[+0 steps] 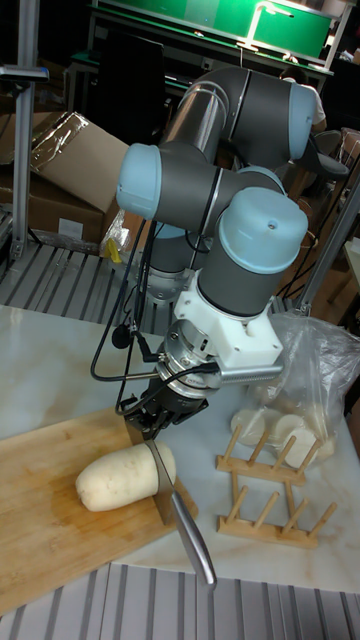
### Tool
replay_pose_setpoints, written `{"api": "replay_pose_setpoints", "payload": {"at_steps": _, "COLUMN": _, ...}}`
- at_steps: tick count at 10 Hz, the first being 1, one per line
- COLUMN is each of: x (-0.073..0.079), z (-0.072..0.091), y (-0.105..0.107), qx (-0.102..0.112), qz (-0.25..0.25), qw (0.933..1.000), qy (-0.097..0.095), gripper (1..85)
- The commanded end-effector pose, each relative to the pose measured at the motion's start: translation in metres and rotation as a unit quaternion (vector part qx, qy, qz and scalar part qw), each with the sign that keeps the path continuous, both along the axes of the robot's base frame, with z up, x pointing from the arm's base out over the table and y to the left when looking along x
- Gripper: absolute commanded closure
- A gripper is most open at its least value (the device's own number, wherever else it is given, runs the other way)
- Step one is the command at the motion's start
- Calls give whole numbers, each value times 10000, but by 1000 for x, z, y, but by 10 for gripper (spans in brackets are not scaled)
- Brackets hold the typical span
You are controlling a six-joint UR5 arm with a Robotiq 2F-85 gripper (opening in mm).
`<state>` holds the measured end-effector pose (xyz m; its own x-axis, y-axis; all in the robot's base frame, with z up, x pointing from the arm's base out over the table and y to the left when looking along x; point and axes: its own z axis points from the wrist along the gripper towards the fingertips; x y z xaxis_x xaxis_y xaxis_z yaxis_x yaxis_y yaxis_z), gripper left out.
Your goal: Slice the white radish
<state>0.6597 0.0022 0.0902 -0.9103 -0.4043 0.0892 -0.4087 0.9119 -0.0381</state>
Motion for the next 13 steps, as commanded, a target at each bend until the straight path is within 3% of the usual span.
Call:
{"api": "replay_pose_setpoints", "payload": {"at_steps": 1, "x": 3, "z": 0, "y": 5, "qx": 63, "qz": -42, "qw": 10000, "qy": -45, "gripper": 843}}
{"api": "replay_pose_setpoints", "payload": {"at_steps": 7, "x": 4, "z": -1, "y": 7, "qx": 94, "qz": -41, "qw": 9999, "qy": -60, "gripper": 843}}
{"api": "replay_pose_setpoints", "payload": {"at_steps": 13, "x": -12, "z": 0, "y": -4, "qx": 41, "qz": -30, "qw": 10000, "qy": -6, "gripper": 843}}
